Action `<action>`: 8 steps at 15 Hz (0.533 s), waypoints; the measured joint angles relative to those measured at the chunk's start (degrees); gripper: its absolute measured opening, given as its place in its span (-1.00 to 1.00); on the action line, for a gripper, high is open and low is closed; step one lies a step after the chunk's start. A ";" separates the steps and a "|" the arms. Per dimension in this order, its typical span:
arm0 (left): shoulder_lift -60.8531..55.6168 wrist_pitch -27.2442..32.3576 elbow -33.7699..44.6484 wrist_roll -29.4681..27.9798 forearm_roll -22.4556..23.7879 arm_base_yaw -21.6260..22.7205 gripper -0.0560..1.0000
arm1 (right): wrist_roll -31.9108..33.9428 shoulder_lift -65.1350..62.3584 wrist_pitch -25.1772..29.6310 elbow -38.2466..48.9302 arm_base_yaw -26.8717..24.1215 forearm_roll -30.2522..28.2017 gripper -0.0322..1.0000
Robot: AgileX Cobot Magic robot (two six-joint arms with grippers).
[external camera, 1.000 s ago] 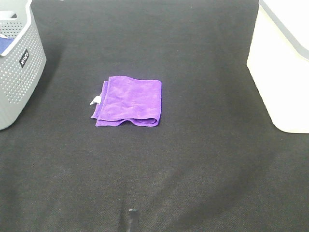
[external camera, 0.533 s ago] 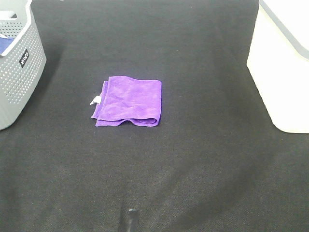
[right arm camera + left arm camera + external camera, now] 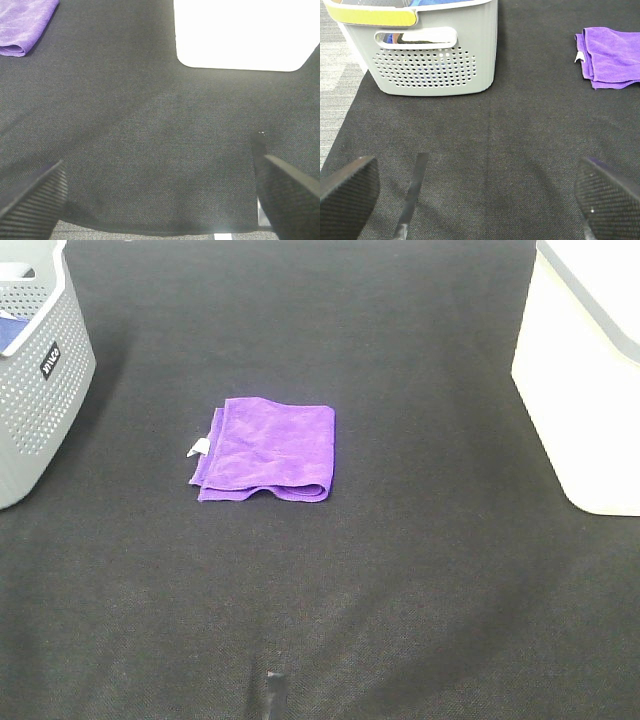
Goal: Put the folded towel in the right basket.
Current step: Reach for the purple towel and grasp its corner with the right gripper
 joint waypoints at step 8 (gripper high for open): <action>0.00 0.00 0.00 0.00 0.00 0.00 0.98 | 0.00 0.00 0.00 0.00 0.00 0.11 0.95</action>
